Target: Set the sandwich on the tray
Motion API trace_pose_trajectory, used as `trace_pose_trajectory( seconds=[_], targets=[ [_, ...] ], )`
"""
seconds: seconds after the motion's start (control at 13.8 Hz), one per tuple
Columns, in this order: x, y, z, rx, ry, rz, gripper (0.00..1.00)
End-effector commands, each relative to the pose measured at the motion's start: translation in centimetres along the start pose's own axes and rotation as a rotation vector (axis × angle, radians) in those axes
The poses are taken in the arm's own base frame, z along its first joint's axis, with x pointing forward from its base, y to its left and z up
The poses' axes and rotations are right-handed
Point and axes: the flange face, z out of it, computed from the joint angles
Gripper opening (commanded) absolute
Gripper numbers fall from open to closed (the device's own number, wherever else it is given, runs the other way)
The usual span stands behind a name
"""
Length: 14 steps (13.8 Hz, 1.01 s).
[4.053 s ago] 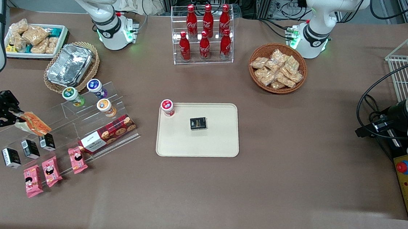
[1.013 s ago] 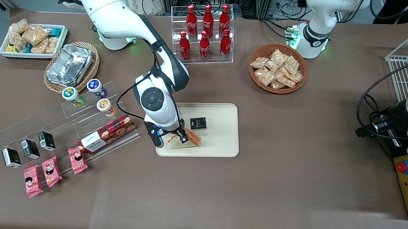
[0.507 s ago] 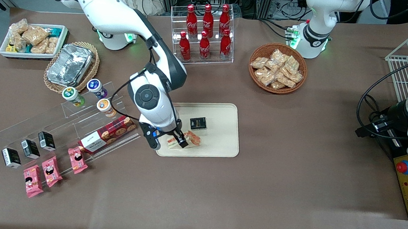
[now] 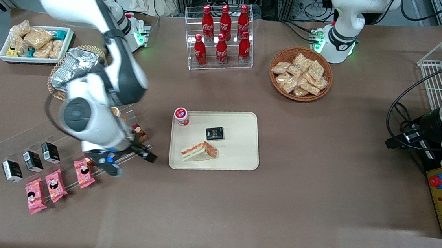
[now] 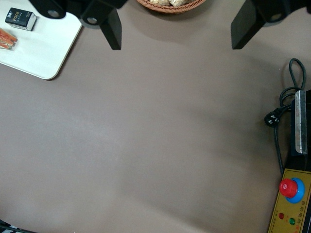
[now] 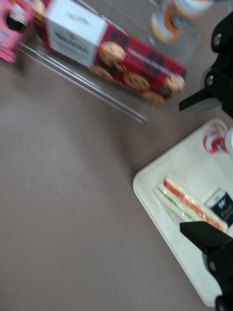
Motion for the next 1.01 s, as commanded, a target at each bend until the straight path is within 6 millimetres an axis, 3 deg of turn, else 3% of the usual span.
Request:
trace_pose_trajectory(
  seconds=[0.0, 0.14, 0.29, 0.72, 0.94],
  targets=[
    [2.3, 5.4, -4.3, -0.04, -0.001, -0.183, 1.0],
    [4.9, 10.1, -7.1, -0.068, 0.004, -0.319, 1.0],
    [6.5, 13.2, -10.2, -0.078, 0.019, -0.361, 1.0],
    [7.0, 19.8, -17.2, -0.064, 0.049, -0.501, 1.0],
    [6.7, 21.2, -18.8, -0.071, 0.065, -0.512, 1.0]
  ],
)
